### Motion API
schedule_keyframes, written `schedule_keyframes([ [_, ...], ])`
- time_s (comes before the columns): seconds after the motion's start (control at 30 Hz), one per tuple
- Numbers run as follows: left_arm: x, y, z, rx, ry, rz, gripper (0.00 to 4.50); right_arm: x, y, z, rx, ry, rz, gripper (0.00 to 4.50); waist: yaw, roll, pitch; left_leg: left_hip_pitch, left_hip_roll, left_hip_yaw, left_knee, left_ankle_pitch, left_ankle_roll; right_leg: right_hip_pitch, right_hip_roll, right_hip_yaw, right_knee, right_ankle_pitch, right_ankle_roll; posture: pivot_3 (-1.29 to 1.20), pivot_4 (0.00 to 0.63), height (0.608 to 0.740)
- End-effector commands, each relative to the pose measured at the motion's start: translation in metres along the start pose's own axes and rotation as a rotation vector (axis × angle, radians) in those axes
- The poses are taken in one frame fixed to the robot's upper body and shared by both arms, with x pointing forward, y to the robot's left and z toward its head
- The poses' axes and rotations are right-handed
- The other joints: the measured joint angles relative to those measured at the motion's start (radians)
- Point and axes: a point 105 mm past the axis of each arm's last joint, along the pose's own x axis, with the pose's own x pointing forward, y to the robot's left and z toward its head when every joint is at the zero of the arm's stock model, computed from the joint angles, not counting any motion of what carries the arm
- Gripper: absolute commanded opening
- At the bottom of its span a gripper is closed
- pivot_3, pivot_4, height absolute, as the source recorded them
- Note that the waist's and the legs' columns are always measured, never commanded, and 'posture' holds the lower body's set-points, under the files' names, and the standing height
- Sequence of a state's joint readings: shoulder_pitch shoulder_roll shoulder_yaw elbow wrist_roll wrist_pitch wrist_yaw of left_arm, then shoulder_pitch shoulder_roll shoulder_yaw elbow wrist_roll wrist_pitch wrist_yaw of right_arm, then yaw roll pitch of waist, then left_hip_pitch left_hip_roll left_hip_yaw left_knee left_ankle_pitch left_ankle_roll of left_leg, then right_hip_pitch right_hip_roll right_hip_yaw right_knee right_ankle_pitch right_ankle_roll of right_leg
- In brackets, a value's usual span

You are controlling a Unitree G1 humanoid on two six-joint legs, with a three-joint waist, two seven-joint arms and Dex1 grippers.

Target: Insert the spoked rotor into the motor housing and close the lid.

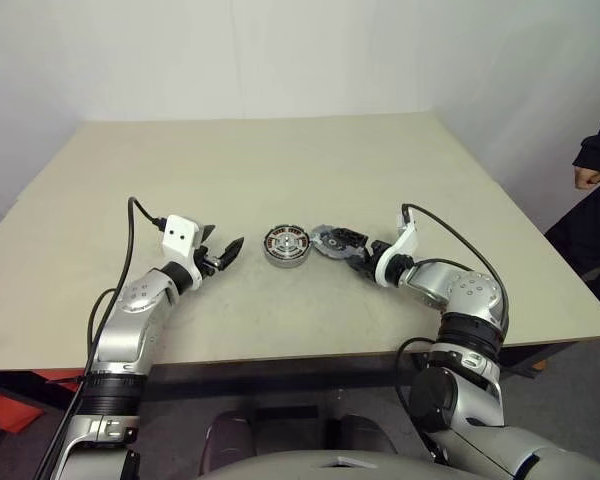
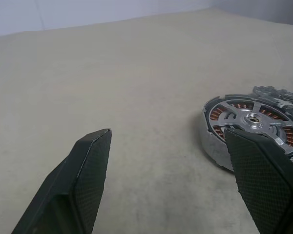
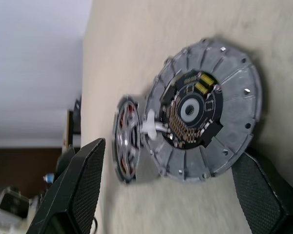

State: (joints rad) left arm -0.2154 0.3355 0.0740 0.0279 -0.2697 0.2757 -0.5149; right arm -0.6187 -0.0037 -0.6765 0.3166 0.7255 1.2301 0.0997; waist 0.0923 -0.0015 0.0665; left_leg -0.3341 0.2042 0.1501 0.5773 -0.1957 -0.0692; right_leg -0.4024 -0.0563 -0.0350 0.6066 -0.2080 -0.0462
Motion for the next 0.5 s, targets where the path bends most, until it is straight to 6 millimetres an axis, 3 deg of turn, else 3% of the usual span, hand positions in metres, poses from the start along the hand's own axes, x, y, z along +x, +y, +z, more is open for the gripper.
schedule_keyframes([
  [0.03, 0.001, 0.001, 0.016, 0.037, -0.045, -0.002, 3.86, 0.009, 0.015, 0.016, -0.005, -0.079, 0.043, 4.47, 0.001, 0.0, 0.0, 0.0, 0.0, 0.0, 0.0, 0.0, 0.0, 0.0, 0.0, 0.0, 0.0, 0.0, 0.0, 0.0, 0.0, 0.74],
  [0.27, 0.002, 0.0, 0.017, 0.042, -0.047, -0.002, 3.86, 0.022, 0.033, 0.018, -0.012, -0.105, 0.104, 4.47, 0.002, 0.0, 0.0, -0.003, 0.001, 0.0, 0.0, 0.001, -0.002, -0.001, 0.0, -0.001, 0.003, 0.002, -0.002, 0.0, 0.0, 0.74],
  [0.37, 0.001, 0.001, 0.017, 0.043, -0.048, 0.003, 3.86, 0.023, 0.047, 0.016, -0.028, -0.089, 0.158, 4.47, 0.002, 0.0, 0.0, -0.008, 0.001, 0.0, 0.0, -0.002, 0.004, -0.005, 0.001, -0.001, 0.006, 0.008, -0.012, 0.0, 0.0, 0.74],
  [0.5, 0.0, 0.002, 0.017, 0.045, -0.048, 0.008, 3.86, 0.018, 0.07, 0.015, -0.054, -0.064, 0.248, 4.47, 0.002, 0.0, 0.0, -0.015, 0.002, 0.0, -0.001, -0.005, 0.009, -0.01, 0.002, -0.004, 0.005, 0.007, -0.011, 0.0, 0.0, 0.74],
])
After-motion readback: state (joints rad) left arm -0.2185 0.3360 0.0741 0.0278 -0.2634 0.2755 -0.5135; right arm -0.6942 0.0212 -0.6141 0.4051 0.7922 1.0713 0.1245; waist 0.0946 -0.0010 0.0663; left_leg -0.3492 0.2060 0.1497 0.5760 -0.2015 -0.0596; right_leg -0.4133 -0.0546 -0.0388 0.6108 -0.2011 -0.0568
